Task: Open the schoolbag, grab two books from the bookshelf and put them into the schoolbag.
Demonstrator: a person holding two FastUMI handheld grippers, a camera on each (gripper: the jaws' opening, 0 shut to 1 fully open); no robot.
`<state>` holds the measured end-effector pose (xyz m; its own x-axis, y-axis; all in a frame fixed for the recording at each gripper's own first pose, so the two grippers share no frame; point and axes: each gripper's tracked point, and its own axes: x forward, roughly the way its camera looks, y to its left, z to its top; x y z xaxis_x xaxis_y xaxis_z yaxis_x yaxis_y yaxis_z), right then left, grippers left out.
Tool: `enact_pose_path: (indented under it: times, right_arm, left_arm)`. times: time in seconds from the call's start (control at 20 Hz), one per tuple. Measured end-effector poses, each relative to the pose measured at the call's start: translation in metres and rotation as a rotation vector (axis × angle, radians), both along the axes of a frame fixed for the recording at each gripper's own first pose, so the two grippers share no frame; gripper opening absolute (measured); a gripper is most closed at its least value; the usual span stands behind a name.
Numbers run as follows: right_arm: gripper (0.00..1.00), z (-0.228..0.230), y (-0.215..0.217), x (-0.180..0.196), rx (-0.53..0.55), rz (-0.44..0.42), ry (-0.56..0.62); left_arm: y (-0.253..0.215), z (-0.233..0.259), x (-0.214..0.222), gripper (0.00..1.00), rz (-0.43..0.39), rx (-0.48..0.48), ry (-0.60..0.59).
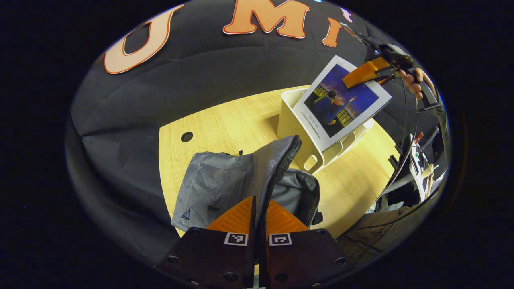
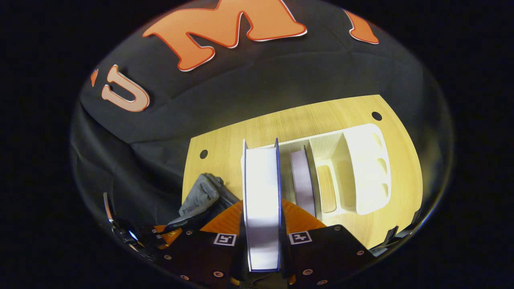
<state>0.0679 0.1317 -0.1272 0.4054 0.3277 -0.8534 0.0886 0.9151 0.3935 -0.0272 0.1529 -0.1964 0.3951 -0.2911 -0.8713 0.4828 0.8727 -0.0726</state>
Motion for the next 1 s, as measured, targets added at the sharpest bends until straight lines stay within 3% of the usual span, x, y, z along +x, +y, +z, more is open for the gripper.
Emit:
enact_pose_path:
  times: [0.3,0.55,1.0]
  right_arm:
    - [0.33,0.032,-0.015,-0.025,0.078,-0.038,-0.064]
    - [0.33,0.03,-0.009,-0.058,0.175,-0.067,-0.052]
    - [0.33,0.018,0.015,-0.077,0.328,-0.098,-0.042]
  left_arm:
    - [0.0,0.001,-0.001,0.05,-0.003,-0.012,0.0]
    - [-0.007,-0.004,-0.012,0.05,0.025,-0.052,0.014]
    - [-0.004,0.0,-0.012,0.05,0.077,-0.163,0.041]
